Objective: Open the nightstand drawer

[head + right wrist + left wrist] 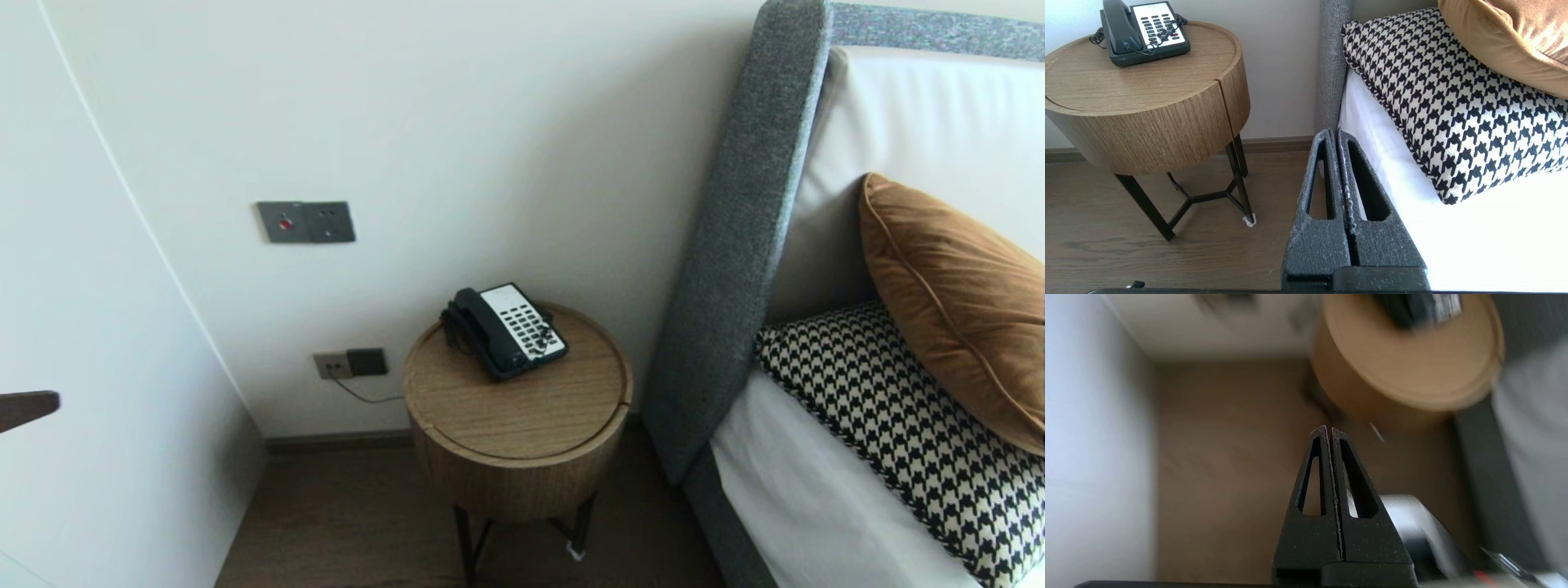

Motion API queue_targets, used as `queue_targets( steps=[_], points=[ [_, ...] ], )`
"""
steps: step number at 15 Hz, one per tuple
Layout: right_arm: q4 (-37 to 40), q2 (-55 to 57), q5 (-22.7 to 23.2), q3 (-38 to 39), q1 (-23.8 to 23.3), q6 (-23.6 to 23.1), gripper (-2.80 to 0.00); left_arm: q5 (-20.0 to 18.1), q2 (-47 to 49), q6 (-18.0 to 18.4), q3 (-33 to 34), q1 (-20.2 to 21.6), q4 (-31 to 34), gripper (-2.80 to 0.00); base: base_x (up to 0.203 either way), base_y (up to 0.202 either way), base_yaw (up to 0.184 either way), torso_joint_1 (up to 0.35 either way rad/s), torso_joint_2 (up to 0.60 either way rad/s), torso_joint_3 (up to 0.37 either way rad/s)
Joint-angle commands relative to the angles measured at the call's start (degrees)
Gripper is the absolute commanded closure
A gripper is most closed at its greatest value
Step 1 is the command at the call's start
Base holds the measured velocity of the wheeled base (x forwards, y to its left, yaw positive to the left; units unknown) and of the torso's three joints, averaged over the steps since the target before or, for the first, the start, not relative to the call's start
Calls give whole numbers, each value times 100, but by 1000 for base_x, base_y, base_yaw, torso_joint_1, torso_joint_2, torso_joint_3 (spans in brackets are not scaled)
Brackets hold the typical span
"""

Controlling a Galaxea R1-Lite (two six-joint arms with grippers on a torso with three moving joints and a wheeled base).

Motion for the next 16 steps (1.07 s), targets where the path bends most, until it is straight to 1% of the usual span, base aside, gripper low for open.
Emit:
queue_targets(
  steps=[1,3,4,6,7,12,16],
  points=[
    [0,-28,0,1,1,-2,0,-146,1436,-497,-397,-549,278,0,0,0,0,0,0,0],
    [0,-28,0,1,1,-2,0,-208,1947,-983,-562,-1314,368,0,0,0,0,0,0,0],
    [0,-28,0,1,1,-2,0,-221,2191,-1211,-673,-1595,382,0,0,0,0,0,0,0],
    [0,-28,0,1,1,-2,0,-229,2755,-1656,-902,-2022,378,0,0,0,0,0,0,0],
    [0,-28,0,1,1,-2,0,-232,2993,-1794,-997,-2233,381,0,0,0,0,0,0,0],
    [0,-28,0,1,1,-2,0,-310,3987,-2003,-1325,-2856,368,0,0,0,0,0,0,0],
    [0,-28,0,1,1,-2,0,-528,4615,-2175,-1423,-3231,76,0,0,0,0,0,0,0]
  ],
)
